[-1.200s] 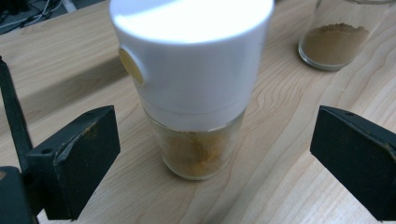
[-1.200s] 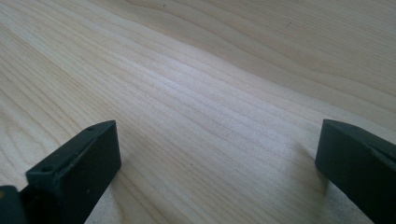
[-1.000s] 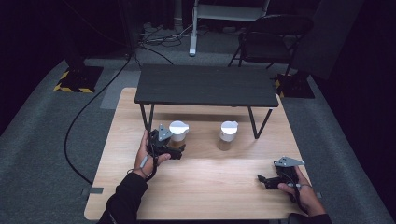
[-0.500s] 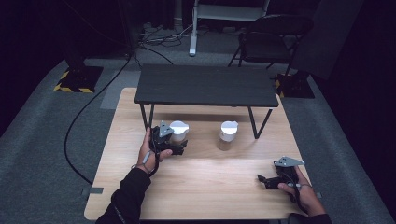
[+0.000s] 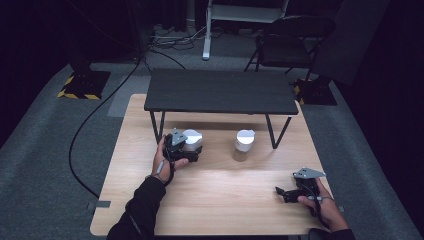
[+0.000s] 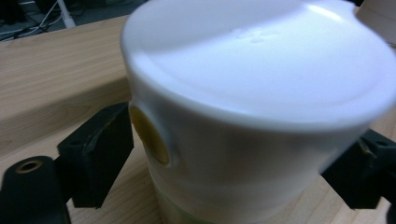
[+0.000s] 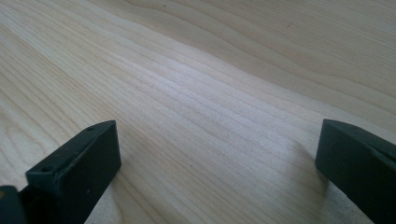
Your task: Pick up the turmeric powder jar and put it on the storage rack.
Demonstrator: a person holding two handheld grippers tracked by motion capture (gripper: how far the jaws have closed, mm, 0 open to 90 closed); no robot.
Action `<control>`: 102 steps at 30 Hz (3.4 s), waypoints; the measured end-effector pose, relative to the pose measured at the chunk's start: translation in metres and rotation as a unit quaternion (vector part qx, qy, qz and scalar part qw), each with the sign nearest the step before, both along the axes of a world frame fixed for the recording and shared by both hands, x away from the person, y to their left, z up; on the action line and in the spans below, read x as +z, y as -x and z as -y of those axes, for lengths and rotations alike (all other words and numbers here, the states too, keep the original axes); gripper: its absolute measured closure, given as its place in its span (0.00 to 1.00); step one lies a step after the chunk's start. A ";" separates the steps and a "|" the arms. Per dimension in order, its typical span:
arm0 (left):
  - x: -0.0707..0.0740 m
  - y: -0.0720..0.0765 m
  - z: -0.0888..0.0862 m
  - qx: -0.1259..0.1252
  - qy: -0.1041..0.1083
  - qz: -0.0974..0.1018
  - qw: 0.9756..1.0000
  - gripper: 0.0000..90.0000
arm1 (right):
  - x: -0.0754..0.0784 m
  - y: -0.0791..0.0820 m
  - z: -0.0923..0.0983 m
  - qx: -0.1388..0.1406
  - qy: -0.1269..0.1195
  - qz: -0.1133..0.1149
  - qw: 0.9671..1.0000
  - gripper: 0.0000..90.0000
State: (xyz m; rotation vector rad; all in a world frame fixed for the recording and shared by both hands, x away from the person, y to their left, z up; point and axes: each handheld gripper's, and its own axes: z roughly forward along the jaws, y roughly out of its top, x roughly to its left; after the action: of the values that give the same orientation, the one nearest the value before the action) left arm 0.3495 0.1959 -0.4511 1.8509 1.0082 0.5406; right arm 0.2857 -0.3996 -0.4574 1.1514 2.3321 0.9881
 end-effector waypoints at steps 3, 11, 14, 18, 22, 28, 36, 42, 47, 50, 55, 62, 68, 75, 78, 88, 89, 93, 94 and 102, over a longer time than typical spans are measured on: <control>-0.002 -0.001 -0.001 -0.003 0.005 0.001 1.000 0.19 | 0.000 0.000 0.000 0.000 0.000 0.000 1.000 0.00; -0.005 0.000 -0.002 -0.002 0.019 0.010 1.000 0.32 | 0.000 0.000 0.000 0.000 0.000 0.000 1.000 0.00; -0.005 0.001 -0.001 0.000 0.019 0.011 1.000 0.32 | 0.000 0.000 0.000 0.000 0.000 0.000 1.000 0.00; -0.005 0.001 -0.002 -0.002 0.020 0.010 1.000 0.33 | 0.000 0.000 0.000 0.000 0.000 0.000 1.000 0.00; -0.003 0.000 -0.004 -0.007 0.024 0.008 1.000 0.33 | 0.000 0.000 0.000 0.000 0.000 0.000 1.000 0.00; 0.006 0.006 -0.006 -0.010 0.026 0.017 0.999 0.33 | 0.000 0.000 0.000 0.000 0.000 0.000 1.000 0.00; 0.029 0.021 -0.002 -0.002 0.036 0.032 0.999 0.33 | 0.000 0.000 0.000 0.000 0.000 0.000 1.000 0.00; 0.044 0.030 -0.003 -0.003 0.049 0.045 0.998 0.33 | 0.000 0.000 0.000 0.000 0.000 0.000 1.000 0.00; 0.056 0.035 -0.003 -0.005 0.057 0.060 0.997 0.33 | 0.000 0.000 0.000 0.000 0.000 0.000 1.000 0.00; 0.067 0.038 -0.001 -0.007 0.055 0.069 0.996 0.33 | 0.000 0.000 0.000 0.000 0.000 0.000 1.000 0.00; 0.089 0.041 -0.001 -0.015 0.054 0.076 0.996 0.33 | 0.000 0.000 0.000 0.000 0.000 0.000 1.000 0.00; 0.117 0.041 0.003 -0.017 0.057 0.088 0.994 0.33 | 0.000 0.000 0.000 0.000 0.000 0.000 1.000 0.00; 0.138 0.035 0.002 -0.023 0.059 0.099 0.993 0.34 | 0.000 0.000 0.000 0.000 0.000 0.000 1.000 0.00; 0.165 0.024 0.001 -0.023 0.054 0.110 0.992 0.34 | 0.000 0.000 0.000 0.000 0.000 0.000 1.000 0.00; 0.171 0.020 0.001 -0.023 0.051 0.119 0.991 0.34 | 0.000 0.000 0.000 0.000 0.000 0.000 1.000 0.00; 0.183 0.005 -0.003 -0.010 0.056 0.130 0.990 0.34 | 0.000 0.000 0.000 0.000 0.000 0.000 1.000 0.00; 0.183 0.002 -0.003 -0.012 0.055 0.132 0.990 0.34 | 0.000 0.000 0.000 0.000 0.000 0.000 1.000 0.00; 0.185 -0.009 0.000 -0.001 0.052 0.129 0.990 0.34 | 0.000 0.000 0.000 0.000 0.000 0.000 1.000 0.00; 0.186 -0.012 0.000 0.001 0.053 0.127 0.991 0.34 | 0.000 0.000 0.000 0.000 0.000 0.000 1.000 0.00; 0.187 -0.029 0.008 0.019 0.049 0.119 0.992 0.34 | 0.000 0.000 0.000 0.000 0.000 0.000 1.000 0.00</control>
State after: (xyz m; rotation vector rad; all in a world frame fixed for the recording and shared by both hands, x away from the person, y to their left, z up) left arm 0.3787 0.1876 -0.2639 1.6398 0.8953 0.7046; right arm 0.2856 -0.3996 -0.4575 1.1507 2.3321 0.9884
